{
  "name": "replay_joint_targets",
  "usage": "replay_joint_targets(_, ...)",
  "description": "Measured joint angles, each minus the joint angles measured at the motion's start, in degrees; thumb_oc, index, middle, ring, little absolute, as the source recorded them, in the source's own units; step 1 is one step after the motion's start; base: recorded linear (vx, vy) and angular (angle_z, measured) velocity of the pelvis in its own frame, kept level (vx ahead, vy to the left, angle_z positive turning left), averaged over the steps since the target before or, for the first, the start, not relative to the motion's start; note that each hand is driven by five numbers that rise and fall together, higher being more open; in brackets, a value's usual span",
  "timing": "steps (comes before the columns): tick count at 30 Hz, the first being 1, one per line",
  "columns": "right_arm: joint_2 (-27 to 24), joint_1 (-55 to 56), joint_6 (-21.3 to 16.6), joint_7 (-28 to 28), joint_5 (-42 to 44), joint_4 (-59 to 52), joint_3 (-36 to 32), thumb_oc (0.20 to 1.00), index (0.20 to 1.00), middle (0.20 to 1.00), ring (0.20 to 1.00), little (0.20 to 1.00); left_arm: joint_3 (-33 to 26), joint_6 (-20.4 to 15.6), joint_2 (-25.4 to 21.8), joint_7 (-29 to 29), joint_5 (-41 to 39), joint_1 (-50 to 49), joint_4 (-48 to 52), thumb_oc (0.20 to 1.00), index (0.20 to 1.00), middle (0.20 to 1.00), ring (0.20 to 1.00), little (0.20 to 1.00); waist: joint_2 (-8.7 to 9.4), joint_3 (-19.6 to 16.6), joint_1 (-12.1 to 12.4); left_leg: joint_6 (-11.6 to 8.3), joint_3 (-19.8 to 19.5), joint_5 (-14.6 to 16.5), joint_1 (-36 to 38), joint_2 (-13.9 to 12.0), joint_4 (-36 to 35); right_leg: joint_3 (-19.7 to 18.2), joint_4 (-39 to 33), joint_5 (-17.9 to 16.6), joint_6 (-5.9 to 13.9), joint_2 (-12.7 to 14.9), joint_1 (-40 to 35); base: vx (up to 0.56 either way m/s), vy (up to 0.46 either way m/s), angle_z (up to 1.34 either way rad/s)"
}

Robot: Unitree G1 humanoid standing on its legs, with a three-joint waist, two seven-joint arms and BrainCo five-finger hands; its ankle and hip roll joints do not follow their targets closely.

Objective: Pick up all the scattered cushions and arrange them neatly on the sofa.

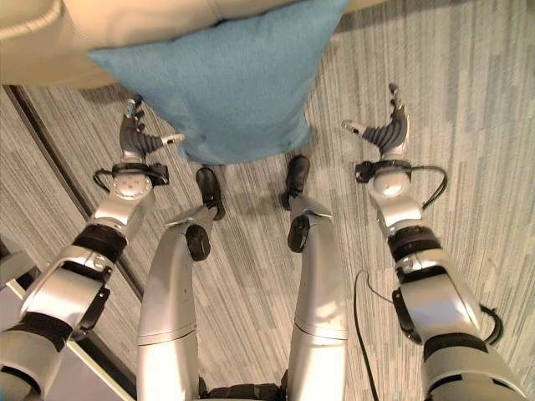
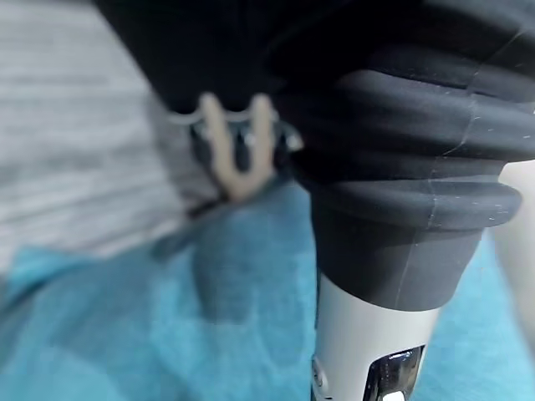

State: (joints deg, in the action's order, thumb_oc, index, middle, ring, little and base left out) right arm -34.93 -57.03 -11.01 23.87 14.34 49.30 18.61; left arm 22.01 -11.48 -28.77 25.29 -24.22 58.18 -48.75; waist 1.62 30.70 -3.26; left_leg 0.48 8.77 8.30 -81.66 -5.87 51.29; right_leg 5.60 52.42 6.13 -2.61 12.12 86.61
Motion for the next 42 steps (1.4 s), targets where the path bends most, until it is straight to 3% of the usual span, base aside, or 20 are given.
replay_joint_targets(10, -2.5, -5.1, 0.0, -0.3, 1.3, -2.4, 4.5, 1.0, 1.0, 1.0, 1.0, 1.0, 2.7, -0.2, -2.6, 0.9, -1.5, 5.1, 0.3, 1.0, 1.0, 1.0, 1.0, 1.0, -0.06, 0.1, 0.5, 0.59, 0.5, 2.4, -7.6, -0.3, 6.3, -1.7, 5.1, 1.1, -0.43, 0.0, 7.8, 0.05, -0.002, -0.02)
replay_joint_targets(16, -1.8, -6.9, 0.0, -0.5, 1.3, -2.5, 6.8, 1.0, 1.0, 1.0, 1.0, 1.0, 5.1, 0.0, -2.7, 1.5, -2.2, 6.0, 0.3, 1.0, 1.0, 1.0, 1.0, 1.0, -0.05, 0.2, 0.9, 0.97, 0.3, 3.8, -8.1, -0.4, 8.8, -2.0, 7.2, 2.2, 0.12, 0.2, 8.0, 0.02, -0.016, 0.0)
replay_joint_targets(27, 3.2, -14.9, 1.5, -0.6, 1.4, 4.2, 11.5, 1.0, 1.0, 1.0, 1.0, 1.0, 10.5, 0.0, 2.5, 2.5, -5.6, 8.4, 0.5, 1.0, 1.0, 1.0, 1.0, 1.0, -0.09, 0.1, 2.7, 1.76, -0.7, 4.6, -8.7, 0.0, 11.6, -1.6, 8.6, 2.3, 0.31, 1.1, 7.0, 0.01, -0.003, 0.01)
replay_joint_targets(36, 7.5, -16.5, 3.7, 0.8, 1.1, 4.5, 13.8, 1.0, 1.0, 1.0, 1.0, 1.0, 10.7, 0.0, 4.2, 3.8, -8.8, 9.1, 0.6, 1.0, 1.0, 1.0, 1.0, 1.0, -0.15, 0.1, 3.1, 2.05, -1.3, 4.8, -9.2, 0.1, 13.0, -1.4, 9.7, 2.5, 0.47, 1.3, 6.9, 0.0, 0.0, 0.0)
replay_joint_targets(37, 8.0, -16.6, 4.0, 1.2, 1.1, 4.5, 13.6, 0.765, 0.765, 0.765, 0.765, 0.765, 10.6, 0.0, 4.9, 4.2, -9.0, 9.5, 0.6, 0.633, 0.633, 0.633, 0.633, 0.633, -0.16, 0.1, 3.2, 2.04, -1.3, 4.8, -9.2, 0.1, 13.1, -1.3, 9.9, 2.5, 0.43, 1.3, 7.0, 0.0, 0.0, 0.0)
replay_joint_targets(38, 8.0, -16.6, 4.0, 1.2, 1.1, 4.5, 13.6, 0.2, 0.2, 0.2, 0.2, 0.2, 10.6, 0.0, 5.4, 4.7, -9.1, 9.5, 0.6, 0.2, 0.2, 0.2, 0.2, 0.2, -0.2, 0.2, 3.3, 2.01, -1.4, 4.8, -9.2, 0.1, 13.2, -1.3, 10.0, 2.6, 0.36, 1.3, 7.0, 0.0, 0.0, 0.0)
replay_joint_targets(42, 7.7, -16.5, 4.0, 1.3, 1.2, 4.2, 13.2, 0.2, 0.2, 0.2, 0.2, 0.2, 10.1, -0.1, 5.2, 4.8, -11.2, 9.5, 0.9, 0.2, 0.2, 0.2, 0.2, 0.2, -0.36, 0.2, 3.5, 1.98, -1.6, 4.8, -9.2, 0.1, 14.0, -1.3, 10.8, 2.7, 0.09, 1.3, 6.9, 0.01, 0.026, 0.0)
